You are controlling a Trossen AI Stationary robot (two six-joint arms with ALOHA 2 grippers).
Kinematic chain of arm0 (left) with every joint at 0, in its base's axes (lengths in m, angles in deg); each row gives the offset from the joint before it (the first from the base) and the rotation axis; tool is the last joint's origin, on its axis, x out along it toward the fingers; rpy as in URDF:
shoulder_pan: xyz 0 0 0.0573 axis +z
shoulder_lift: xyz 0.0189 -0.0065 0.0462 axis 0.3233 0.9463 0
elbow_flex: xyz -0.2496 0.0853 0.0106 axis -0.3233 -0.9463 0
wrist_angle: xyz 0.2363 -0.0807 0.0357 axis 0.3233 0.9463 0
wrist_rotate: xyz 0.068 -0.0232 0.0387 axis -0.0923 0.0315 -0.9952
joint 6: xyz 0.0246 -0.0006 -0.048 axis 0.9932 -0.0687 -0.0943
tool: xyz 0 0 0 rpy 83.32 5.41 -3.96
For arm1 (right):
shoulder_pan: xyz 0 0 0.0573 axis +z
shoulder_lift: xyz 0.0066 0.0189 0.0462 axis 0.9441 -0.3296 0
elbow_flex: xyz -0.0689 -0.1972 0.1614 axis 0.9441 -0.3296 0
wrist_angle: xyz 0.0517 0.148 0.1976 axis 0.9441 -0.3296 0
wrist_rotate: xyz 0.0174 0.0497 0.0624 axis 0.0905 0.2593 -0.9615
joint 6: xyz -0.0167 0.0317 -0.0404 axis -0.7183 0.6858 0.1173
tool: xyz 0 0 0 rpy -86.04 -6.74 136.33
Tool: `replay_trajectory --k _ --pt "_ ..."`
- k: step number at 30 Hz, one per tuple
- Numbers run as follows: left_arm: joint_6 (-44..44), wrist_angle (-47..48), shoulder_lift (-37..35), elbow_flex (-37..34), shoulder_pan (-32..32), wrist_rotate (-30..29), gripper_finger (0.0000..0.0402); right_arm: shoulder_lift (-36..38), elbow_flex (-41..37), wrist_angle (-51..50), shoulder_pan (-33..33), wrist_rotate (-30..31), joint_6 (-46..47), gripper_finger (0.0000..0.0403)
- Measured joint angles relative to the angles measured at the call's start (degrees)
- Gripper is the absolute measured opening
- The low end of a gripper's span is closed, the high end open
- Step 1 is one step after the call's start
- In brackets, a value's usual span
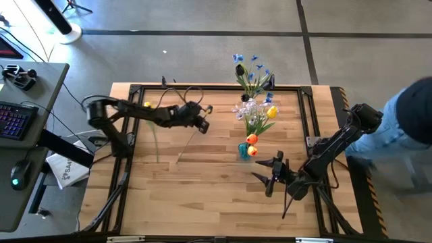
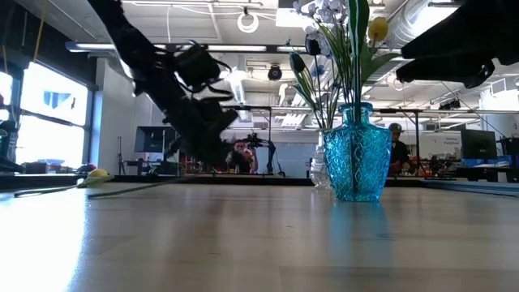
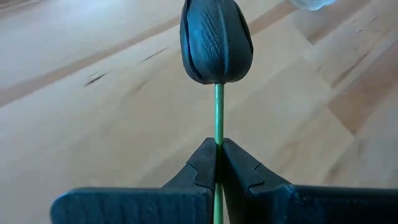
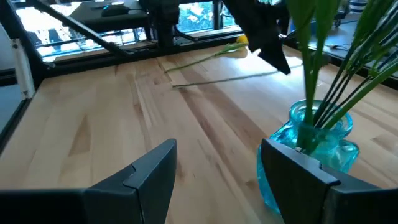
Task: Sort flowers into vase by color
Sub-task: Put the black tulip into the transparent flower vase
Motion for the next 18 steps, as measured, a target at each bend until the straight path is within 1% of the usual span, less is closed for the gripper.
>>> replay_trajectory --k 5,7,10,14,16,18 --pt "4.1 0.5 8.7 7.6 2.0 2.7 0.0001 0.0 0.0 3.7 -2.4 -3.9 -2.9 0.0231" --pt "4.7 2.0 11.3 10.5 3.0 5.1 0.0004 0.0 0.0 5.2 -3.2 -5.9 -3.2 0.0231" --pt "5.2 6.0 14.0 14.2 4.2 5.8 0.0014 0.0 0.0 7.0 -3.9 -8.1 -3.2 0.0231" --pt "8.5 11.2 14.8 16.9 5.6 6.9 0.0039 0.0 0.0 8.5 -4.2 -8.7 -3.2 0.0231" --pt "10.1 13.9 14.4 17.6 6.1 8.8 0.0055 0.0 0.0 9.5 -4.2 -8.7 -3.3 0.0231" --pt "11.8 16.7 13.0 17.9 6.5 9.4 0.0071 0.0 0.0 10.2 -4.2 -8.7 -3.3 0.0231"
